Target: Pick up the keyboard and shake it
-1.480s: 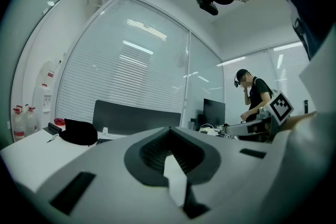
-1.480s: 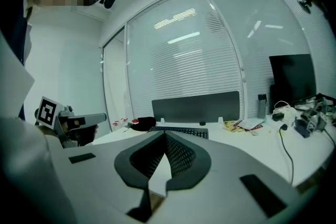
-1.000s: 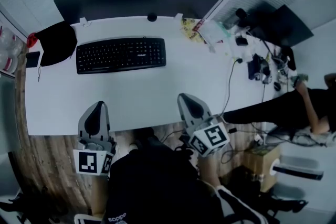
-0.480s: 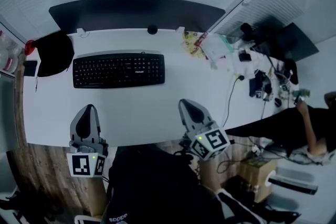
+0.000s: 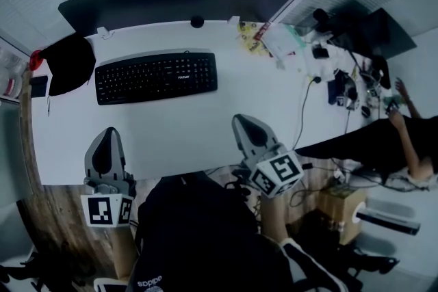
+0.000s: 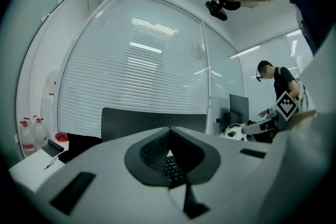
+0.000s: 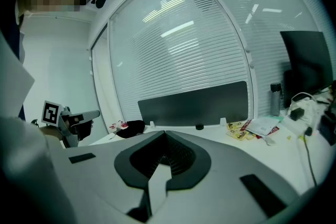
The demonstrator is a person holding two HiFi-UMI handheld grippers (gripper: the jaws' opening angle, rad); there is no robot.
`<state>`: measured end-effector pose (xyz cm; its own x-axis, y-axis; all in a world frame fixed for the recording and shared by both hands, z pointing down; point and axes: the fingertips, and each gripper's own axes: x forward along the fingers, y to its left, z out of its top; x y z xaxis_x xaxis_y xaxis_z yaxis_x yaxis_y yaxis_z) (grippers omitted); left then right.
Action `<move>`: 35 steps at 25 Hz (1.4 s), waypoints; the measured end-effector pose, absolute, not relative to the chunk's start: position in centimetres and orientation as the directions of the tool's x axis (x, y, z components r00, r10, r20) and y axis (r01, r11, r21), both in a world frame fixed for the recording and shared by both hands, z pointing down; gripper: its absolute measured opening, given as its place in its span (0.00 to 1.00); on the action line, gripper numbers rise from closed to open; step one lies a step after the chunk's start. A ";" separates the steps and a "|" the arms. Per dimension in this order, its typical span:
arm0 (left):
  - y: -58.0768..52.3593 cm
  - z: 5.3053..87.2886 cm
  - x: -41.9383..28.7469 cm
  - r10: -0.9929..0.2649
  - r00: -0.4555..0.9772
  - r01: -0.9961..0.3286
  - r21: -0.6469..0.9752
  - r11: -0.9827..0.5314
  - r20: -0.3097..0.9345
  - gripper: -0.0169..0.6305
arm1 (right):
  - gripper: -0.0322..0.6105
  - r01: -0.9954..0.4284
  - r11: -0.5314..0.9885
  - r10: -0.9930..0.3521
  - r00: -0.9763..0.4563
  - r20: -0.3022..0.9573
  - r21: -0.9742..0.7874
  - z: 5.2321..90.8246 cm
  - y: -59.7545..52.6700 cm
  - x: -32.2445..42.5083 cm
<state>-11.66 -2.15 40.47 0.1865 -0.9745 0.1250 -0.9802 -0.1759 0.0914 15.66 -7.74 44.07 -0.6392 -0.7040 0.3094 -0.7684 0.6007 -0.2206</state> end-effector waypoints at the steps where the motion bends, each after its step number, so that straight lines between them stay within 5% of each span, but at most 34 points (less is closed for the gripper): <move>1: -1.9 40.3 -11.7 -0.971 0.203 -0.978 0.076 -0.194 0.126 0.03 | 0.05 -0.769 0.600 -0.706 -0.638 0.307 -0.219 43.9 -7.2 15.3; 7: -0.6 40.6 -12.8 -0.956 0.269 -0.963 0.045 -0.266 0.114 0.03 | 0.05 -0.790 0.580 -0.733 -0.613 0.295 -0.200 43.5 -5.1 14.3; 35: -3.0 43.3 -17.8 -0.959 0.196 -0.976 0.137 -0.170 0.206 0.07 | 0.06 -0.802 0.556 -0.760 -0.596 0.257 -0.217 44.0 -10.6 14.0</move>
<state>-17.76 -2.97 43.34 0.1960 -0.9587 0.2061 -0.9759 -0.1701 0.1368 13.99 -10.59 43.96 -0.5965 -0.7603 0.2572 -0.8023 0.5559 -0.2174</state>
